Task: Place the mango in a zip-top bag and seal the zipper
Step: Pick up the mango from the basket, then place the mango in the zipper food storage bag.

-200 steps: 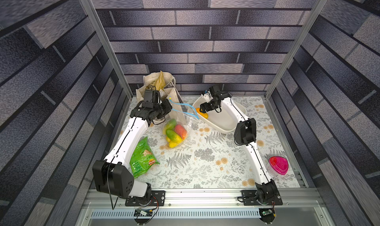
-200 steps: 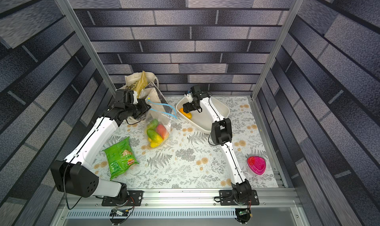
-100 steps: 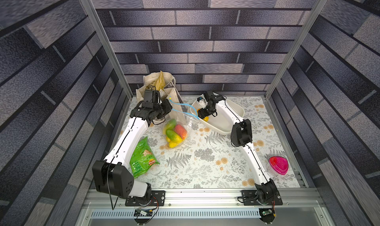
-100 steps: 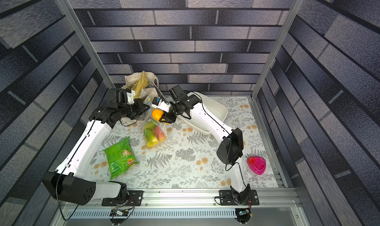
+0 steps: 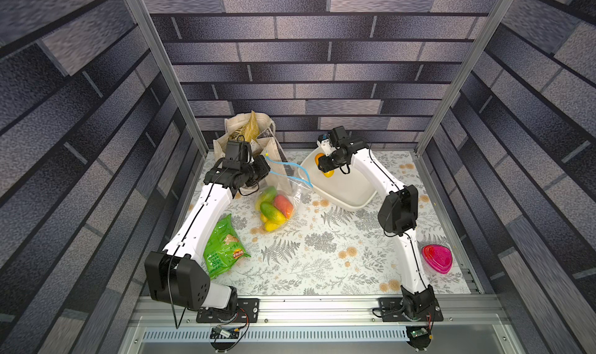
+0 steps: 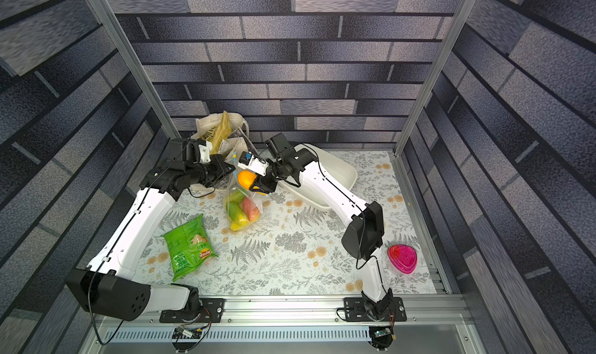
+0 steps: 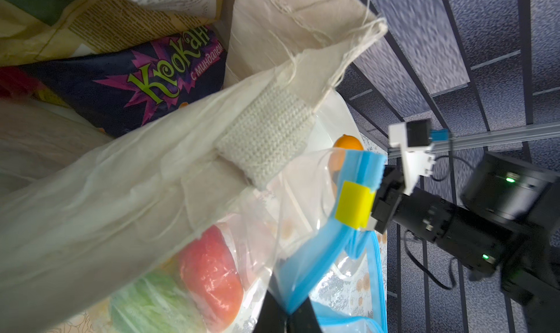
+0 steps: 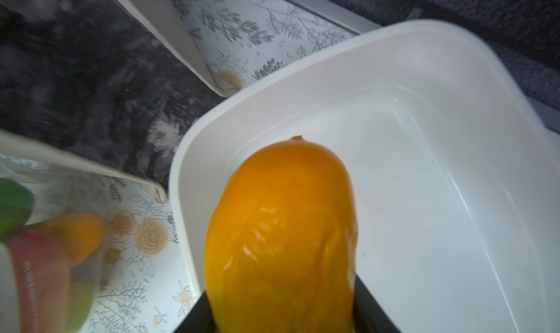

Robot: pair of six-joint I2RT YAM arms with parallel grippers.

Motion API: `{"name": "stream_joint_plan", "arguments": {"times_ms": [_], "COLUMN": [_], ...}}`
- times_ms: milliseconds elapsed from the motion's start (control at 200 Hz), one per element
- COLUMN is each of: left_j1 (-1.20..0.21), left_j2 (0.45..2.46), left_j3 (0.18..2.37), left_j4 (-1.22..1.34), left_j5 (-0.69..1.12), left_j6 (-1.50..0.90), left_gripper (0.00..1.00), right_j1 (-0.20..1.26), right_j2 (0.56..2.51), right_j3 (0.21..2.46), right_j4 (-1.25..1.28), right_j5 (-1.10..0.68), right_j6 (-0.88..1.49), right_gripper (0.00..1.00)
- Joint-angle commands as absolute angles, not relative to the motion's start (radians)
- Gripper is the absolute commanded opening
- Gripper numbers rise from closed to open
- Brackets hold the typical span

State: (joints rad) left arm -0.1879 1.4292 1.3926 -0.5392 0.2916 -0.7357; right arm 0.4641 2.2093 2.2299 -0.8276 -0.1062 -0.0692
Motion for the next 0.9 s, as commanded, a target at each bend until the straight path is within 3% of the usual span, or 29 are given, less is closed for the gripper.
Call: {"name": "stream_joint_plan", "arguments": {"times_ms": [0, 110, 205, 656, 781, 897], "left_j1": [-0.193, -0.194, -0.192, -0.186, -0.182, -0.182], "left_j2": [1.404, 1.397, 1.389, 1.326, 1.327, 1.334], "left_j3": [1.44, 1.458, 1.467, 1.471, 1.472, 1.472], "left_j4": [-0.572, -0.589, -0.589, -0.607, -0.606, -0.601], "left_j5": [0.31, 0.316, 0.342, 0.384, 0.393, 0.411], "left_j6": [-0.701, -0.695, -0.696, -0.703, -0.707, -0.711], "left_gripper": [0.0, 0.0, 0.0, 0.0, 0.0, 0.0], "right_j1": [0.485, 0.535, 0.591, 0.693, 0.704, 0.723], "right_j2": [1.931, 1.72, 1.655, 1.892, 1.898, 1.902], "right_j3": [2.024, 1.775, 1.671, 1.818, 1.803, 1.795], "right_j4": [-0.6, -0.373, -0.251, -0.288, -0.304, -0.331], "right_j5": [-0.296, -0.454, -0.569, -0.553, -0.577, -0.556], "right_j6": [-0.024, -0.033, -0.046, -0.182, -0.218, -0.293], "right_gripper": [0.26, 0.27, 0.27, 0.26, 0.33, 0.32]}}
